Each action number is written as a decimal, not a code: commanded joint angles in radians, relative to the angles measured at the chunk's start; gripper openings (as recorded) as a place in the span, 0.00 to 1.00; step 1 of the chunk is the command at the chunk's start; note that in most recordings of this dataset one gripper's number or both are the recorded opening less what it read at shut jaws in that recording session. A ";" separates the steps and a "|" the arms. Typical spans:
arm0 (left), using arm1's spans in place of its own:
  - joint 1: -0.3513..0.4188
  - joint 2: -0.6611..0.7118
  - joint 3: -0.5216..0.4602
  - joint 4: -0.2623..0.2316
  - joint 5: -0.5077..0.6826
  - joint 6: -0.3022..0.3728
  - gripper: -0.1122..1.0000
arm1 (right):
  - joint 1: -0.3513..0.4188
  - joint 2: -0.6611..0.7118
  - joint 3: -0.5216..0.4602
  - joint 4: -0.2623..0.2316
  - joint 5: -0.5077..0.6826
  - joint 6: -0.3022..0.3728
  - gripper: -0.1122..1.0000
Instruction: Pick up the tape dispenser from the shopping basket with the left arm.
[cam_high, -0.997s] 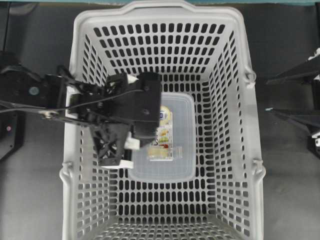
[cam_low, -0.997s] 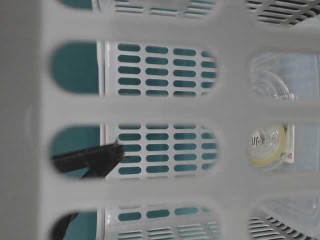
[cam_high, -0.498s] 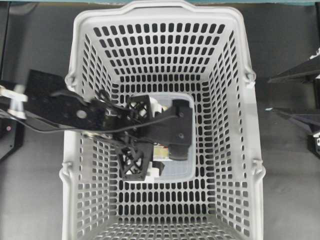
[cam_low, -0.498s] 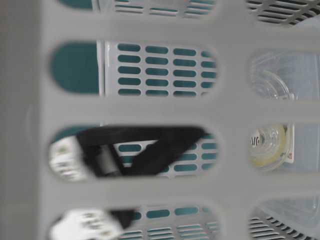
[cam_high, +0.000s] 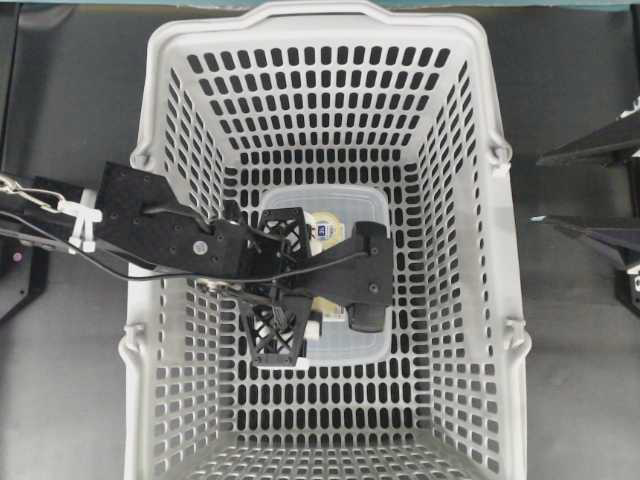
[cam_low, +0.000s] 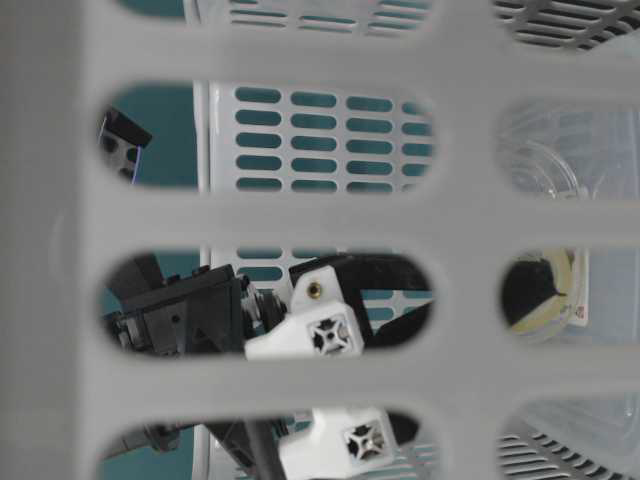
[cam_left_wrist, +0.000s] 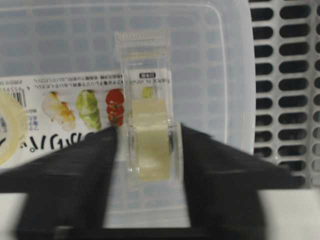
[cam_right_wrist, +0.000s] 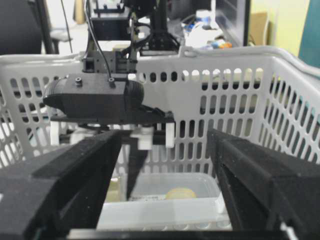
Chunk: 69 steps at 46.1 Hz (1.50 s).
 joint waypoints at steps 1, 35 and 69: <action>-0.003 -0.041 -0.044 0.002 0.008 0.008 0.35 | -0.002 0.005 -0.008 0.003 -0.005 0.000 0.71; 0.014 -0.074 -0.621 0.003 0.584 0.015 0.36 | -0.002 0.005 -0.005 0.003 -0.006 0.002 0.71; 0.011 -0.061 -0.620 0.003 0.584 0.002 0.36 | -0.002 0.003 -0.005 0.002 -0.005 0.002 0.71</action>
